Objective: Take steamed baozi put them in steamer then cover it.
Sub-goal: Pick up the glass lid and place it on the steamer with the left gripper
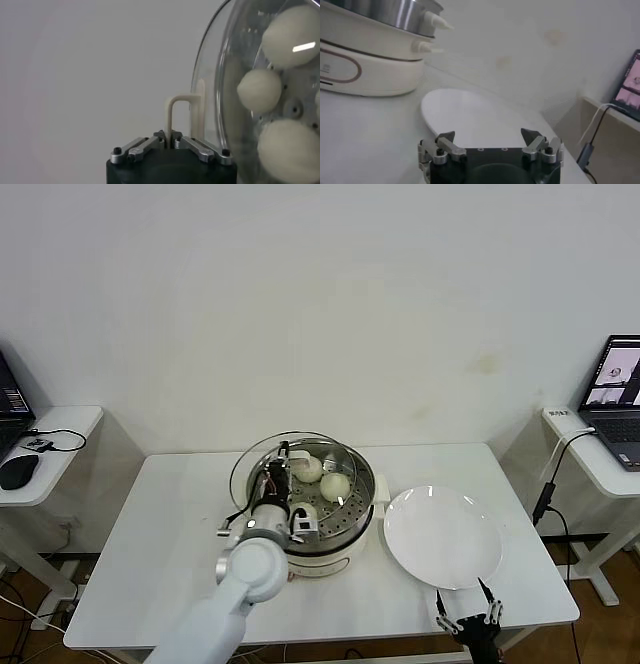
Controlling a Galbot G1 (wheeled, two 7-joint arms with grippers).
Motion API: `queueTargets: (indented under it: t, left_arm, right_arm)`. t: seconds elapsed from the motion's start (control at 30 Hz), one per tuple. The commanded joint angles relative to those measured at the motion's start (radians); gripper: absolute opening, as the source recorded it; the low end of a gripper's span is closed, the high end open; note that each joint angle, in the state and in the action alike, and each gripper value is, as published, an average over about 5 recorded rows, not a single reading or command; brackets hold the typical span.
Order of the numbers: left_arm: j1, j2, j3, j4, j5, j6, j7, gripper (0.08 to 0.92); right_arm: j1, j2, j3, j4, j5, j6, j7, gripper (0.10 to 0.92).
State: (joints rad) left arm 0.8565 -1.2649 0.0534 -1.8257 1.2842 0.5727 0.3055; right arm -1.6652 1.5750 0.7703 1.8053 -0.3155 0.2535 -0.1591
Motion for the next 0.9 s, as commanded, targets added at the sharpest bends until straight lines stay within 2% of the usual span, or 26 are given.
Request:
queueTargets:
  t: [0.03,0.9]
  left_arm:
    - [-0.025,-0.067,0.043,0.056,0.096,0.016,0.036,0.138]
    - [0.012,-0.095,0.038,0.069,0.116,0.000,0.012,0.138]
  right_arm:
    - [-0.002,0.002,-0.005,-0.006,-0.004,0.010,-0.001,0.823]
    - [-0.012,0.001,-0.019,-0.003,-0.012,0.015,0.001,0.823]
